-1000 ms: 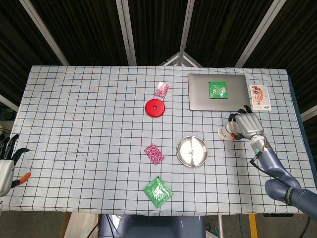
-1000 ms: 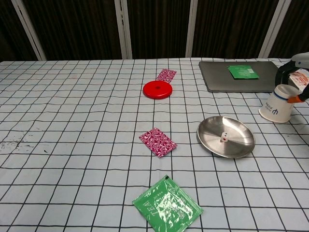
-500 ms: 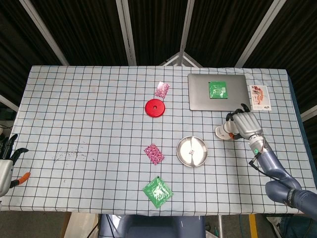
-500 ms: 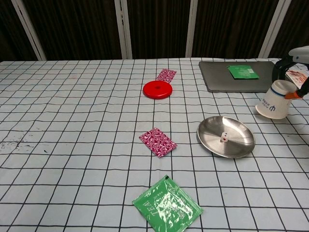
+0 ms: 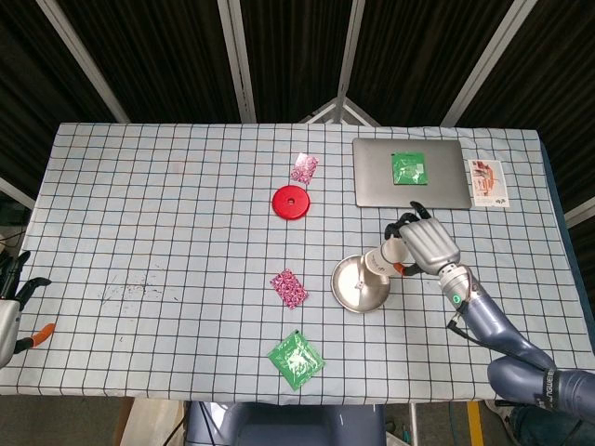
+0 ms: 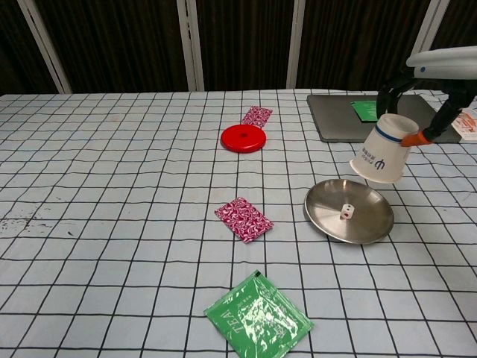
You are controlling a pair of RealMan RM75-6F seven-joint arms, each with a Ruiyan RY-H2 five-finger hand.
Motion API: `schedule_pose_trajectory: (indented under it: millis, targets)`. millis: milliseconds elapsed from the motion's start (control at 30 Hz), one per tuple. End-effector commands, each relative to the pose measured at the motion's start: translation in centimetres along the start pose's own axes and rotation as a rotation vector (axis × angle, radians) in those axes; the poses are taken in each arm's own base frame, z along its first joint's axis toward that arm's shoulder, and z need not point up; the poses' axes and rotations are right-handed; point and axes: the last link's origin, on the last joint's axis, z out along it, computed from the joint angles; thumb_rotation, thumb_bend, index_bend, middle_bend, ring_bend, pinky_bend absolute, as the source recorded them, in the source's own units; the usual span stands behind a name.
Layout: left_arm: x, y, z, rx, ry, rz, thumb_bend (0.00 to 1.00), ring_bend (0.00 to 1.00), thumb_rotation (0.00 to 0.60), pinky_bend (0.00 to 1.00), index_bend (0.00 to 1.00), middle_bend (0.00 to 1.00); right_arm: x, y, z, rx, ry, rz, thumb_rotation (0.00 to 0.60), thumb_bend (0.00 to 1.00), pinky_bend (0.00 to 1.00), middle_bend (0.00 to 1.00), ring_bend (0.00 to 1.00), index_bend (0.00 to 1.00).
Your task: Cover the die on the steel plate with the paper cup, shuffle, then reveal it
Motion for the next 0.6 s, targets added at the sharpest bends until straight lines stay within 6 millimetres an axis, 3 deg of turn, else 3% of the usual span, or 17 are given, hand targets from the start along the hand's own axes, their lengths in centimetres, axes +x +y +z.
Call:
schedule_pose_trajectory:
  millis: [33,300,600]
  targets:
    - [0.1,-0.2,0.0,0.000,0.003,-0.004,0.23,0.00,0.600,0.13,0.31,0.00,0.1,-2.0,-0.4,0.026,0.013,-0.004,0.600,0.41,0.00,0.51,0.23,0.53]
    - [0.3,-0.3,0.0,-0.002,0.004,-0.008,0.23,0.00,0.600,0.13,0.31,0.00,-1.6,-3.9,-0.7,0.058,0.025,-0.042,0.600,0.41,0.00,0.51,0.23,0.53]
    - [0.1,-0.2,0.0,-0.002,-0.001,0.002,0.23,0.00,0.600,0.13,0.31,0.00,-2.9,-3.8,-0.9,0.065,0.055,-0.081,0.600,0.40,0.00,0.51,0.23,0.53]
